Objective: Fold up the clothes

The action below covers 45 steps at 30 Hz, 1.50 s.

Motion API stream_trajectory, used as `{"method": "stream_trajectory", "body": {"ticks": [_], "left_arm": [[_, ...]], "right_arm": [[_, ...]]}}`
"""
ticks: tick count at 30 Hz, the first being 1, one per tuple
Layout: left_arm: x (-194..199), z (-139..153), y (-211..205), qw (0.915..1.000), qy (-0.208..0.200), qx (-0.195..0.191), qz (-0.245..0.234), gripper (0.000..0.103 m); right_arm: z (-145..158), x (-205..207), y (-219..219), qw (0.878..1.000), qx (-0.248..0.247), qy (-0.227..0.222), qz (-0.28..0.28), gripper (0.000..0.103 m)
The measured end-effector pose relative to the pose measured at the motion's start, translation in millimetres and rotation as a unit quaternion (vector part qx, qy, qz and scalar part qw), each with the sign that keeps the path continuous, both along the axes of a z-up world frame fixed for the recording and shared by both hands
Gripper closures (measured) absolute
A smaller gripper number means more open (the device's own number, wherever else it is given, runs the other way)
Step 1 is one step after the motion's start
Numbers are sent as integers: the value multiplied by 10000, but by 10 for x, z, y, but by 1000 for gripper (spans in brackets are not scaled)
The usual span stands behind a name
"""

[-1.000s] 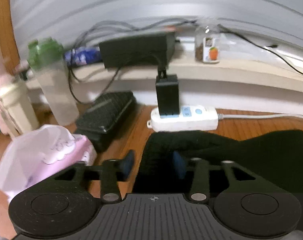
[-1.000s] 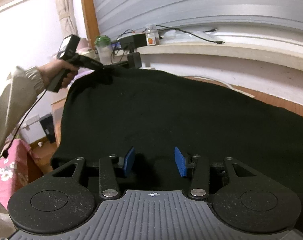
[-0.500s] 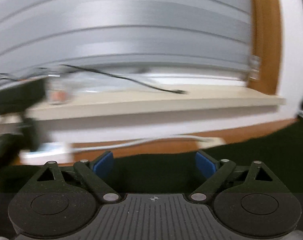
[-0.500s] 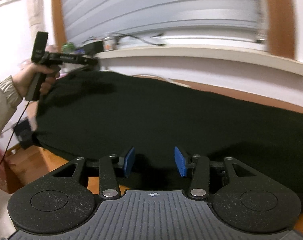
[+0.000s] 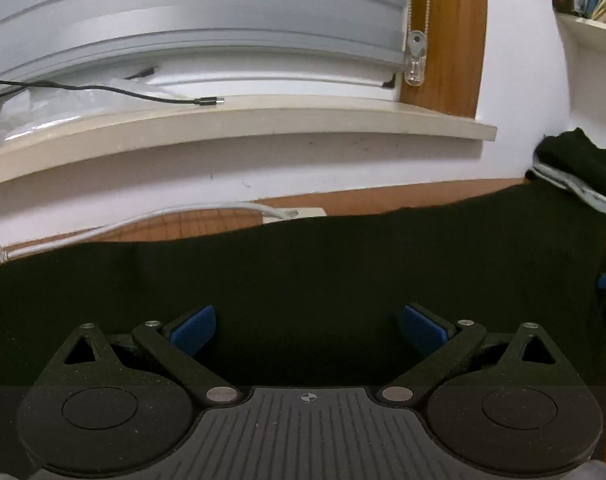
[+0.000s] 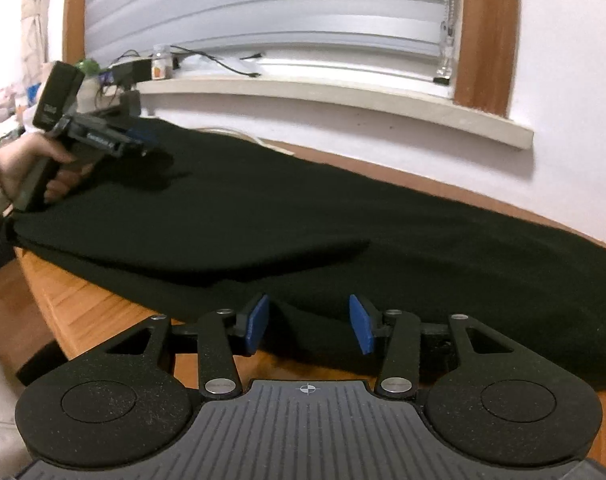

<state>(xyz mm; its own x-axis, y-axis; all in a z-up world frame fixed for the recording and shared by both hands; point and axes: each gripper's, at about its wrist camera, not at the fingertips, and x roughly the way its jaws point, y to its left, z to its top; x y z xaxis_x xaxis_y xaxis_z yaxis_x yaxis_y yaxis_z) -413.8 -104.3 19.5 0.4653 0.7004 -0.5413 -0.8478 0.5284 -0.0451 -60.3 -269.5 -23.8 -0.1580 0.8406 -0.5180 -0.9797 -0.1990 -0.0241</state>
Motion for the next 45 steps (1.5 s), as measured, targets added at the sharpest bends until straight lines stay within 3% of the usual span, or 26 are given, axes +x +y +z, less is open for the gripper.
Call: {"method": "stream_trajectory", "body": {"ticks": [4,10,14,16,19,23,27,30,36,41,45], "left_arm": [[57,-28,-4,9998,204,-47,27,3],[90,-50,-8,9995,309,-76,35,2],[83,-51,6,9995,288,-108,56,2],[78,-48,11,9995,272,-119,66,2],[83,-52,15,9994,296,-136,77,2],[108,-45,-4,9992,386,-57,96,2],[214,-7,-147,9970,690,337,67,2],[318,52,-288,9956,761,536,-147,2],[506,404,-678,9953,449,771,-382,2],[875,476,-1169,9911,181,794,-1048,11],[1219,255,-1338,9853,576,647,-1475,32]], "right_arm": [[-1,53,82,9999,-75,-93,28,50],[-51,-19,181,9991,-227,-294,221,51],[-4,18,222,9985,-337,-65,430,81],[52,36,229,9986,-341,-6,414,83],[88,17,229,9982,-344,-86,482,80],[64,-116,228,9962,-358,-221,768,62],[11,-205,272,9957,-351,-288,806,64],[70,-136,300,9961,-320,49,815,100],[376,3,156,9982,263,190,505,102],[357,78,85,9990,256,64,354,102],[174,104,63,9996,28,-14,268,98]]}}
